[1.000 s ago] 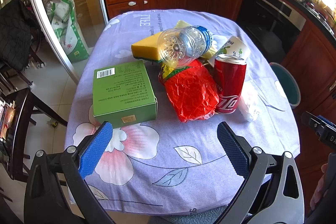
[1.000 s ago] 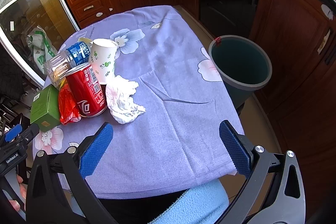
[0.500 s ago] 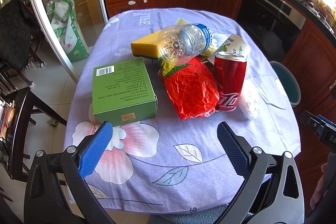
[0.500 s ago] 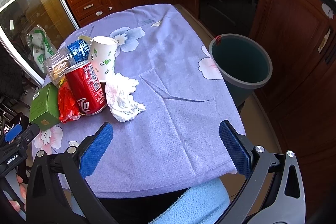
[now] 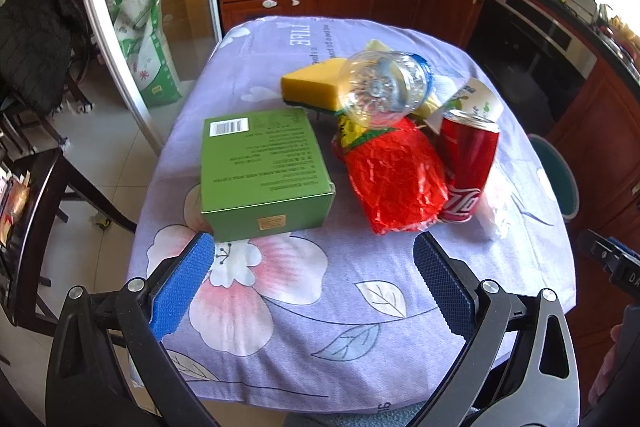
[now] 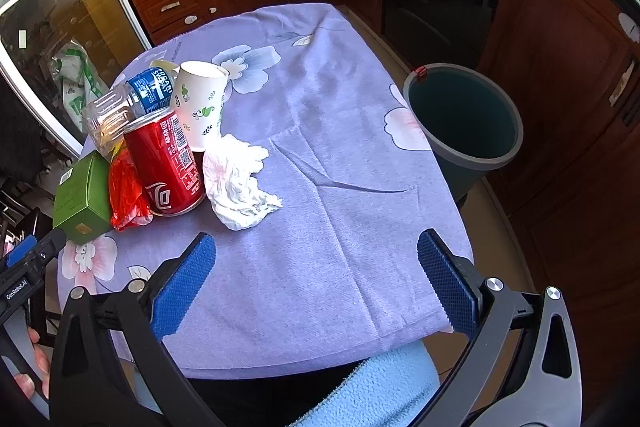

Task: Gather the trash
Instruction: 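Grasp the green box with the left tool while the right tool grasps the red can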

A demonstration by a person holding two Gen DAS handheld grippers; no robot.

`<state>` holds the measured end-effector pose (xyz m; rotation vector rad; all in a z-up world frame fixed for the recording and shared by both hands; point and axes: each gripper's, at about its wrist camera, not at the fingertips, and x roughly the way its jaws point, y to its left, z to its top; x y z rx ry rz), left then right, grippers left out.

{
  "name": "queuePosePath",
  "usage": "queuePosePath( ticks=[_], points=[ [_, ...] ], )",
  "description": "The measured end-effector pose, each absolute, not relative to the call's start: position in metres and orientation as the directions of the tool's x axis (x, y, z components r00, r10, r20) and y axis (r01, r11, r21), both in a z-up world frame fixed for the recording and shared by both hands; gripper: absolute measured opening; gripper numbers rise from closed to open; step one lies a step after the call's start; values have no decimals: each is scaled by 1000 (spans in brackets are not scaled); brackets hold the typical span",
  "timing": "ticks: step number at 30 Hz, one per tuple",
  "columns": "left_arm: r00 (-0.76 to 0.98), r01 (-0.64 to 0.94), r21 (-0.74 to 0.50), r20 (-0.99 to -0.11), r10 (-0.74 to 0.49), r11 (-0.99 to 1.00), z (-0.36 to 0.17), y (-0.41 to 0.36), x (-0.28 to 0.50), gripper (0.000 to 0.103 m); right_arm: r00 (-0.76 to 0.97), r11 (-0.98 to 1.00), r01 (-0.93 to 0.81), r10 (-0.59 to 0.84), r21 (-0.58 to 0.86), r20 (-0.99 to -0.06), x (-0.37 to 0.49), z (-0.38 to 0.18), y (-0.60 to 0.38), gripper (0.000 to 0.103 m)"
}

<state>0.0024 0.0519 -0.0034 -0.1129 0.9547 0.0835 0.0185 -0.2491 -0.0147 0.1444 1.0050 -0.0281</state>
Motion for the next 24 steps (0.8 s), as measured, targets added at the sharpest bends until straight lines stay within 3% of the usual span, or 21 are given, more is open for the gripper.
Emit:
queuePosePath(
  ticks=[15,24],
  points=[
    [491,-227,-57,-869,64,972,-36,87,72,99,484,994,26,80,106,-871,59,-34,-224,97],
    [485,-247,-67,-872,64,967,-41,107,72,99,446,980,-118,197,161,-873,94,-39,-168,97]
  ],
)
